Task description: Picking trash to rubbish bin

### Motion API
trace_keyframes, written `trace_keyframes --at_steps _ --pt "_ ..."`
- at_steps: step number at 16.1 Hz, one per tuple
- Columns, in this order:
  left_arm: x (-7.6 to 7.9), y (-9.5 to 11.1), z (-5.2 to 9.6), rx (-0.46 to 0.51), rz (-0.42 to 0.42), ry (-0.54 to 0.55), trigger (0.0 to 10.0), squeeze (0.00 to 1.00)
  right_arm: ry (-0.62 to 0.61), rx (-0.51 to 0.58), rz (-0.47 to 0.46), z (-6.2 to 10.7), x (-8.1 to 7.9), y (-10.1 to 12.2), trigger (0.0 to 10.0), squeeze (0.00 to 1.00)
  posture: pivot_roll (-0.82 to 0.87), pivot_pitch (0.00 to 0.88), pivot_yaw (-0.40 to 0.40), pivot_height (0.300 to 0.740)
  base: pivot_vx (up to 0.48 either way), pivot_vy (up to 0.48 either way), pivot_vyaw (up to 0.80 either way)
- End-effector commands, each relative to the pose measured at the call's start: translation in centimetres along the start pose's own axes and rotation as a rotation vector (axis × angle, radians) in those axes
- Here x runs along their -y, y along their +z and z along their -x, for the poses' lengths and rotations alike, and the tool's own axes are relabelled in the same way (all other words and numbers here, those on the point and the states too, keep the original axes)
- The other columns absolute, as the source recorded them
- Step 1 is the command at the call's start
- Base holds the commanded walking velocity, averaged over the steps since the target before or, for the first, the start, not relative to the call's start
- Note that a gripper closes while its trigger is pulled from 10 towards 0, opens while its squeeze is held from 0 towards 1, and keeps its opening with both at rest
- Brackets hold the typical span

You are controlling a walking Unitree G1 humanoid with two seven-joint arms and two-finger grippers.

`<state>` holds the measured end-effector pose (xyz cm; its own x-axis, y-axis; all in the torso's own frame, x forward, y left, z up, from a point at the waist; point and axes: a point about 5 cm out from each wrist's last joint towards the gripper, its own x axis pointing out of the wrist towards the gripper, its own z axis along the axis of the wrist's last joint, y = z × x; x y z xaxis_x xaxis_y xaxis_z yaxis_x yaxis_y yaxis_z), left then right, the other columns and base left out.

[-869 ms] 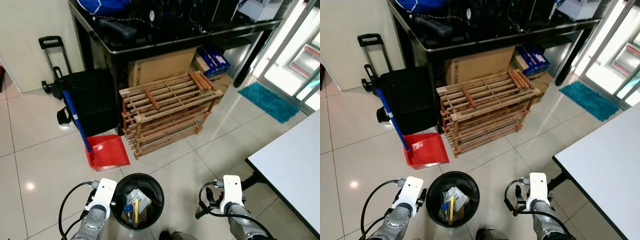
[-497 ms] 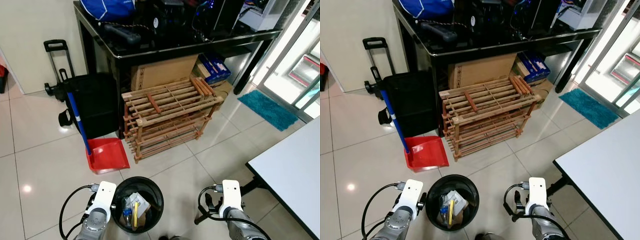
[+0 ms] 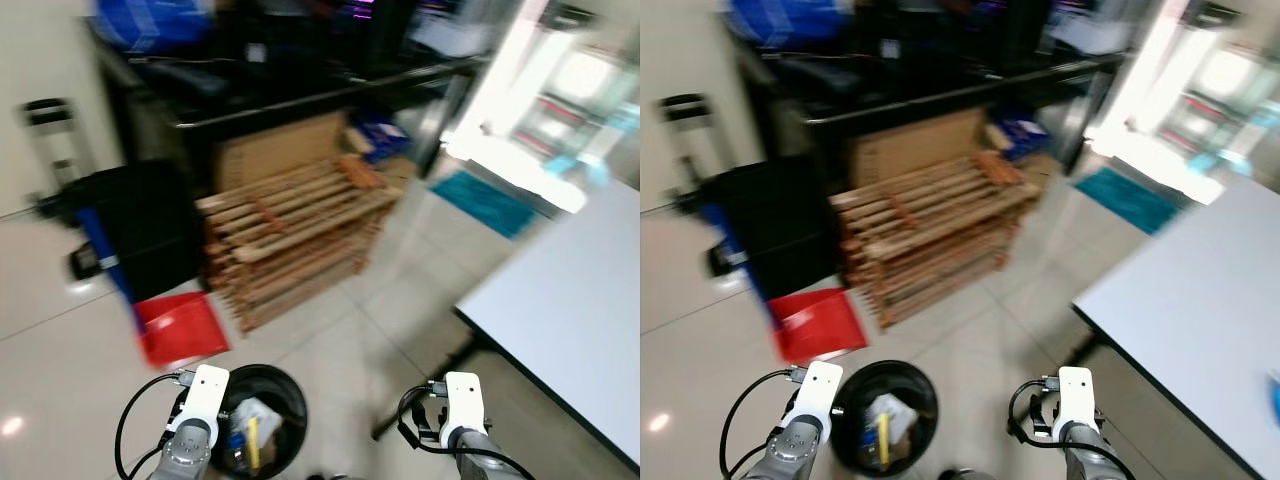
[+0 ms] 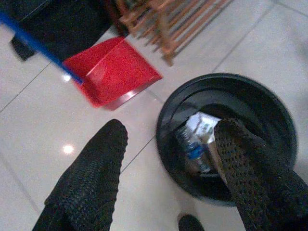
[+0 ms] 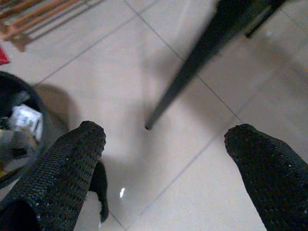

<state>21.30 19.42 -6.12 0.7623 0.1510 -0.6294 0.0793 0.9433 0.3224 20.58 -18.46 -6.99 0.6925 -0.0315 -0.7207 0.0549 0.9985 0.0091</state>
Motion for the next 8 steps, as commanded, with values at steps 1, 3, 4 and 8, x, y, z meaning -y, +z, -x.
trace_keyframes --at_steps 1,3,4,8 --pt "0.27 -0.35 0.12 -0.018 0.0 0.002 10.0 0.0 -0.007 -0.016 -0.002 0.07 0.54 -0.22 10.0 0.0 -0.03 0.0 -0.133 0.74 0.0 0.0 -0.75" --pt "0.26 -0.39 0.13 -0.018 -0.003 0.0 10.0 0.0 -0.006 -0.017 -0.002 0.08 0.48 -0.27 10.0 0.0 -0.03 0.0 -0.133 0.74 0.0 0.0 -0.74" --pt "0.28 -0.37 0.13 -0.017 -0.005 -0.002 10.0 0.0 -0.005 -0.017 -0.003 0.08 0.47 -0.27 10.0 0.0 -0.03 0.0 -0.132 0.74 0.0 0.0 -0.74" --pt "0.41 -0.44 0.17 -0.019 -0.004 -0.007 10.0 0.0 -0.004 -0.018 -0.001 0.09 0.45 -0.3 10.0 0.0 -0.03 0.0 -0.133 0.74 0.0 0.0 -0.74"
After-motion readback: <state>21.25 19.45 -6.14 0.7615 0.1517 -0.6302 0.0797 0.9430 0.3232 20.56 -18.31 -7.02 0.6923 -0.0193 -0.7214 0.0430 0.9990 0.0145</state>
